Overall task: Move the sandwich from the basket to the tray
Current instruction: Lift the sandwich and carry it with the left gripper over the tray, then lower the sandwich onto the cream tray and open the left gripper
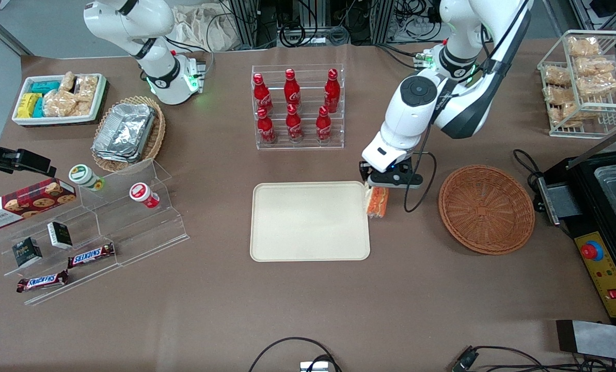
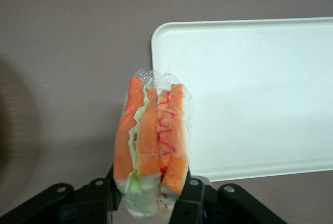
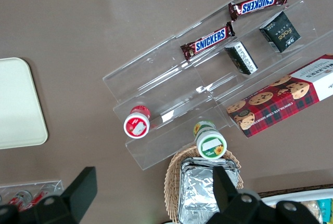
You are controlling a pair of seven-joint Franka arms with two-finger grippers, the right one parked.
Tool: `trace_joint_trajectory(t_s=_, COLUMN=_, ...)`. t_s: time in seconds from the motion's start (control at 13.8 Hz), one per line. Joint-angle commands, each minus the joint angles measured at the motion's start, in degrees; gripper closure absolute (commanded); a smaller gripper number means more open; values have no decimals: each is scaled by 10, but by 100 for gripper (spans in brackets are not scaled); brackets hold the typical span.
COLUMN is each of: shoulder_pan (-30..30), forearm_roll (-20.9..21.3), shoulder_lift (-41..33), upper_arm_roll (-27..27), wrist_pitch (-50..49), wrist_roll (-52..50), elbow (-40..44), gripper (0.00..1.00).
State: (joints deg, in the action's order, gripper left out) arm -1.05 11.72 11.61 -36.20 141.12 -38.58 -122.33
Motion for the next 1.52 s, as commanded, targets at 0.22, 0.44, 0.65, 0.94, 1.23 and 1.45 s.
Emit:
trace_joint_trajectory(t_s=0.22, shoulder_pan=-4, forearm_roll=58, shoulder_lift=78, upper_arm_roll=-16, wrist_pitch=27, wrist_roll=-8, elbow=42, gripper=55)
trace_joint_trajectory(t_s=0.44, shoulder_pan=13, forearm_roll=91, shoulder_lift=125, upper_arm_roll=-20, wrist_pitch=27, wrist_roll=-20, elbow=72, gripper=54)
trace_joint_trajectory(t_s=0.65, shoulder_pan=43, forearm_roll=113, shoulder_lift=176, upper_arm_roll=-8, wrist_pitch=26, wrist_roll=-61, elbow=128, gripper=54)
trace_joint_trajectory(t_s=0.94, shoulder_pan=47, forearm_roll=189, shoulder_lift=220, upper_arm_roll=-7, wrist_pitch=26, wrist_roll=-137, elbow=153, gripper=54)
trace_joint_trajectory(t_s=1.23, shoulder_pan=48, forearm_roll=223, shoulder_lift=256, upper_arm_roll=-7, wrist_pitch=26, wrist_roll=-171, elbow=177, gripper=54)
trace_joint_trajectory(t_s=1.45, shoulder_pan=48, forearm_roll=224, shoulder_lift=258, upper_arm_roll=-4, wrist_pitch=26, wrist_roll=-174, elbow=176, gripper=54)
